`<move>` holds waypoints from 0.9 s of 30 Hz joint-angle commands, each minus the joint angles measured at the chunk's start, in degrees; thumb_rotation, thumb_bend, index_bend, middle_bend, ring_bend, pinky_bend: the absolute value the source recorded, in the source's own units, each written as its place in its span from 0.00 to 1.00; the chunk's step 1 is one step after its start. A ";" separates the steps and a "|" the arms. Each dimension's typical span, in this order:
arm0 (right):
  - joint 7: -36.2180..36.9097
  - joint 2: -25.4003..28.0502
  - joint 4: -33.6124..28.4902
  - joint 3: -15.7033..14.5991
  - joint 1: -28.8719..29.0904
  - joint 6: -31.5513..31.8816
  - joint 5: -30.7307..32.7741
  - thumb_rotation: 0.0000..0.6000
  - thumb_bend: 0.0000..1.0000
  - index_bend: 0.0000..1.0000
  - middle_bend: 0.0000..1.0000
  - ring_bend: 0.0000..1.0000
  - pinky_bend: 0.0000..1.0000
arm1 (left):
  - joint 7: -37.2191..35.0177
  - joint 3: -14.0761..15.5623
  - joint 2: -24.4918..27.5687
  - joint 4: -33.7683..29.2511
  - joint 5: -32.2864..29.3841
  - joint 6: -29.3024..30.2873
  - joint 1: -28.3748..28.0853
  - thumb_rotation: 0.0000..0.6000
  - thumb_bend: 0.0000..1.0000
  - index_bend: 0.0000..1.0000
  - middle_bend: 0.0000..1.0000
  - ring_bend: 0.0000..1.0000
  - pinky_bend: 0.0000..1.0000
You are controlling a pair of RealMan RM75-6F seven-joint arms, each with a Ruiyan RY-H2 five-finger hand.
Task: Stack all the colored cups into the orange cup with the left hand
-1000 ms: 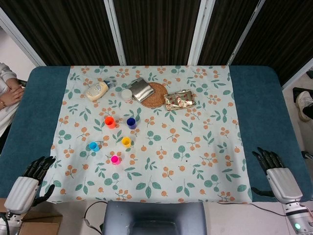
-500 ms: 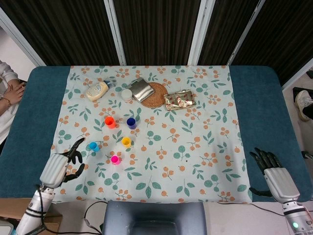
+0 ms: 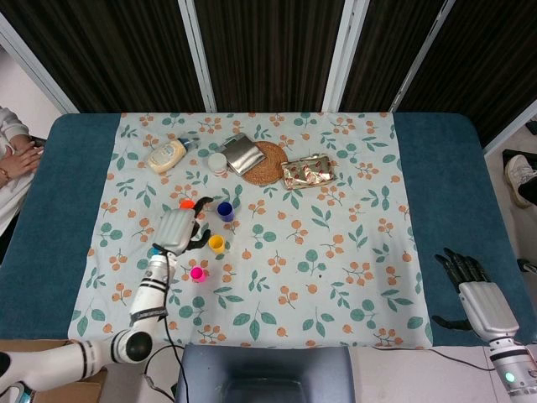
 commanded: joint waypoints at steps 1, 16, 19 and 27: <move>0.48 0.18 0.15 0.19 0.27 -0.43 0.53 1.00 0.19 0.00 0.00 0.00 0.00 | 4.60 -2.36 -5.89 7.13 -6.01 -2.63 -5.87 1.00 0.38 0.23 1.00 1.00 1.00; 3.54 1.45 0.31 0.38 0.06 0.21 0.36 1.00 0.19 0.00 0.00 0.00 0.00 | 3.40 -3.16 -14.44 25.17 -9.64 -4.44 -11.93 1.00 0.37 0.25 1.00 1.00 1.00; 3.64 1.47 0.32 0.34 0.02 0.32 0.21 1.00 0.19 0.00 0.00 0.00 0.00 | 2.84 -2.97 -15.05 26.66 -9.23 -4.59 -12.20 1.00 0.37 0.28 1.00 1.00 1.00; 3.59 1.49 0.28 0.38 -0.10 0.60 0.21 1.00 0.19 0.00 0.00 0.00 0.00 | 1.92 -3.10 -16.88 30.08 -9.42 -6.09 -13.13 1.00 0.36 0.33 1.00 1.00 1.00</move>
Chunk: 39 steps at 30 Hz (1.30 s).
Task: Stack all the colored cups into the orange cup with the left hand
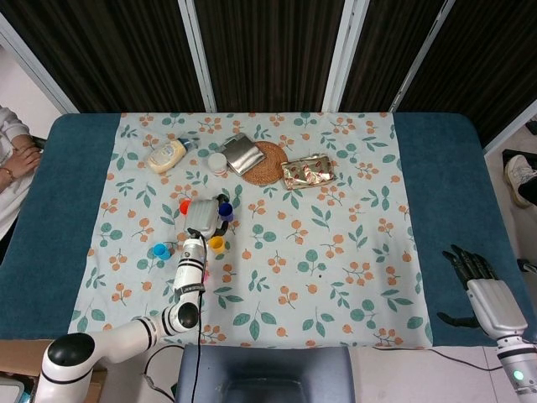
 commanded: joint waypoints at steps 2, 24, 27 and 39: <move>0.12 0.06 0.00 0.02 0.00 -0.01 0.03 1.00 0.19 0.00 0.00 0.00 0.00 | -0.71 -0.31 -1.07 1.89 0.15 -0.38 -0.64 1.00 0.36 0.33 1.00 1.00 1.00; 0.21 0.04 0.20 0.24 0.09 -0.14 0.37 1.00 0.19 0.00 0.00 0.00 0.00 | -9.87 -2.09 -0.90 3.49 6.55 1.40 -0.05 1.00 0.35 0.53 1.00 1.00 1.00; 0.01 -0.07 0.16 0.23 0.22 -0.47 0.50 1.00 0.19 0.00 0.00 0.00 0.00 | -9.15 -2.24 3.28 -2.42 7.58 3.93 1.85 1.00 0.36 0.53 1.00 1.00 1.00; -0.40 -0.10 -0.30 0.04 0.00 0.07 -0.03 1.00 0.19 0.00 0.00 0.00 0.00 | -6.01 0.99 14.39 -13.18 4.13 4.37 9.45 1.00 0.36 0.52 1.00 1.00 1.00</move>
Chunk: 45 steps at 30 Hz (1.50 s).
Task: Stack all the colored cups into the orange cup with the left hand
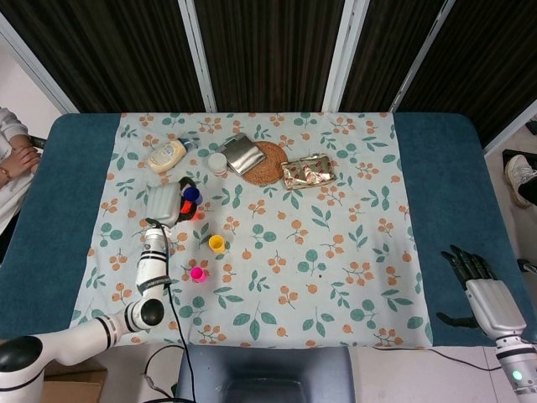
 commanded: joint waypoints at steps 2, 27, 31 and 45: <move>0.07 0.04 -0.06 0.09 -0.11 0.27 0.07 1.00 0.19 0.00 0.00 0.00 0.00 | -0.66 1.09 0.80 0.52 -0.68 -0.81 1.07 1.00 0.36 0.52 1.00 1.00 1.00; 0.09 -0.04 0.06 0.51 -0.14 0.27 0.80 1.00 0.19 0.00 0.00 0.00 0.00 | -4.31 3.98 3.54 -7.86 2.97 -1.64 2.64 1.00 0.37 0.00 1.00 1.00 1.00; 0.30 0.09 -0.06 0.35 -0.20 0.42 0.37 1.00 0.19 0.00 0.00 0.00 0.00 | -4.20 6.69 8.07 -19.71 6.35 0.15 5.17 1.00 0.36 0.06 1.00 1.00 1.00; 1.98 0.83 -0.13 -0.52 -0.90 2.16 -2.28 1.00 0.19 0.00 0.00 0.00 0.00 | 1.58 12.73 3.70 -21.00 7.21 3.52 5.81 1.00 0.37 0.15 1.00 1.00 1.00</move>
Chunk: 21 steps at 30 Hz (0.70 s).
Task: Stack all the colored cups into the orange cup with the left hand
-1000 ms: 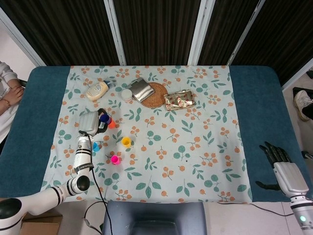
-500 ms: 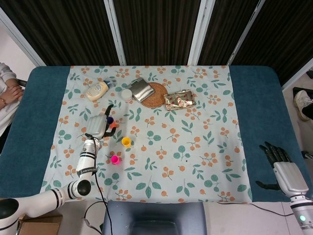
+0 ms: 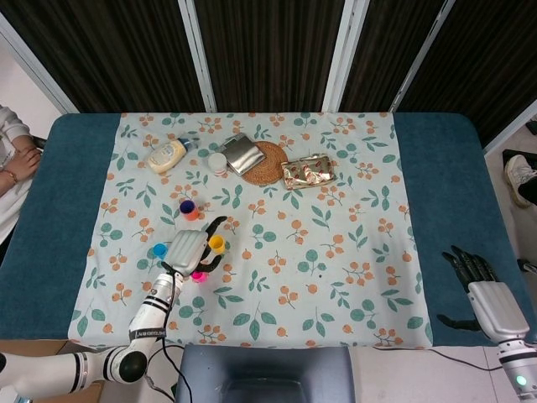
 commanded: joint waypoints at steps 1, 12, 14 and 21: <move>0.29 0.10 0.13 -0.02 0.01 -0.03 -0.11 1.00 0.19 0.00 0.00 0.00 0.00 | 1.54 0.96 -3.80 5.27 -1.29 0.77 -0.36 1.00 0.37 0.16 1.00 1.00 1.00; 0.31 0.05 0.36 0.19 0.24 -0.54 0.47 1.00 0.19 0.00 0.00 0.00 0.00 | -0.14 0.56 -7.36 11.94 -1.75 -0.86 -0.68 1.00 0.37 0.31 1.00 1.00 1.00; 0.09 0.00 0.32 0.17 0.28 -0.65 0.52 1.00 0.19 0.00 0.00 0.00 0.00 | -0.45 0.47 -7.51 12.41 -1.65 -1.05 -0.62 1.00 0.37 0.32 1.00 1.00 1.00; -0.27 -0.08 0.17 0.22 0.23 -0.58 0.67 1.00 0.19 0.00 0.00 0.00 0.00 | -2.02 -0.38 -8.42 15.04 -1.54 -1.66 -0.56 1.00 0.37 0.41 1.00 1.00 1.00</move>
